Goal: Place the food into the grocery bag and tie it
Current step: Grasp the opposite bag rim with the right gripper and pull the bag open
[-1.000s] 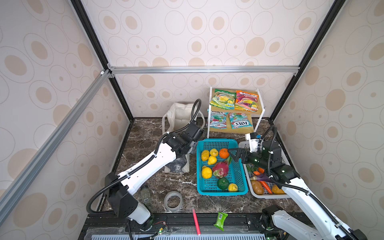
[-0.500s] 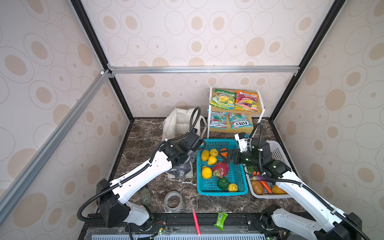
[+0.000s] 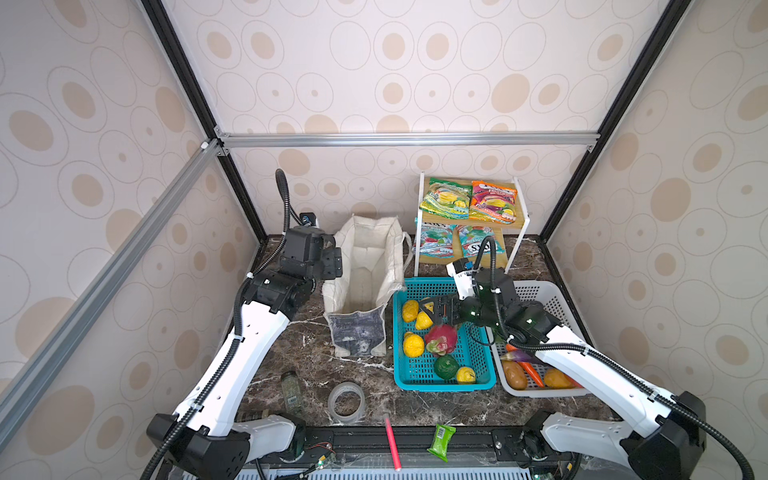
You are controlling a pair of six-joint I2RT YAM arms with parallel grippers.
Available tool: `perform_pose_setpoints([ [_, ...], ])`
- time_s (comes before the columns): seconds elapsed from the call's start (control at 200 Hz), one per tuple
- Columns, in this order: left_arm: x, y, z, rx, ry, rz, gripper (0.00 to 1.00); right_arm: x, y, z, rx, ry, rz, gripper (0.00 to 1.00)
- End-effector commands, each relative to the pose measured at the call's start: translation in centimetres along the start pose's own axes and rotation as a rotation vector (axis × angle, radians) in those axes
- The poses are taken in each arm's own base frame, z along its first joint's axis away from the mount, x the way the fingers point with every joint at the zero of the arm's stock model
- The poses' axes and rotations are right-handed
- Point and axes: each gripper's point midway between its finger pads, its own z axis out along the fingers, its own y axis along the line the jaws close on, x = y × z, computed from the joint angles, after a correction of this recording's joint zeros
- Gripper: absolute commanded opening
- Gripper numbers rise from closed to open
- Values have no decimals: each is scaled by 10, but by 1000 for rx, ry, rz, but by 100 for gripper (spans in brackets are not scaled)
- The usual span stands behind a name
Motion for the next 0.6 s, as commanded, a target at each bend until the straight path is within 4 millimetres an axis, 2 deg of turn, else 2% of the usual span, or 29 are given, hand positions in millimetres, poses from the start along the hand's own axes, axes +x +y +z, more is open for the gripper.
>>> perform_pose_setpoints([
  [0.0, 15, -23, 22, 115, 33, 82, 75, -16, 16, 0, -49, -23, -12, 100],
  [0.05, 18, -20, 27, 86, 43, 89, 70, -17, 16, 1, -40, -9, -23, 100],
  [0.135, 34, -9, 41, 9, 101, 124, 69, -19, 17, 0, -33, 7, -31, 100],
  [0.155, 37, -7, 45, -3, 111, 130, 67, -18, 17, 0, -33, 10, -29, 100],
  [0.23, 50, -9, 52, 4, 140, 134, 36, -18, 20, 1, -51, 11, -21, 100],
  [0.285, 53, -11, 50, 25, 141, 120, 16, -17, 20, 3, -58, 9, -12, 99],
  [0.365, 55, -9, 40, 34, 126, 99, 0, -16, 24, 5, -69, 18, -15, 98],
  [0.49, 66, 2, 22, 10, 136, 86, 0, -12, 39, 11, -95, 36, -53, 98],
  [0.595, 72, 7, 13, 11, 124, 91, 0, -12, 46, 22, -97, 48, -56, 99],
])
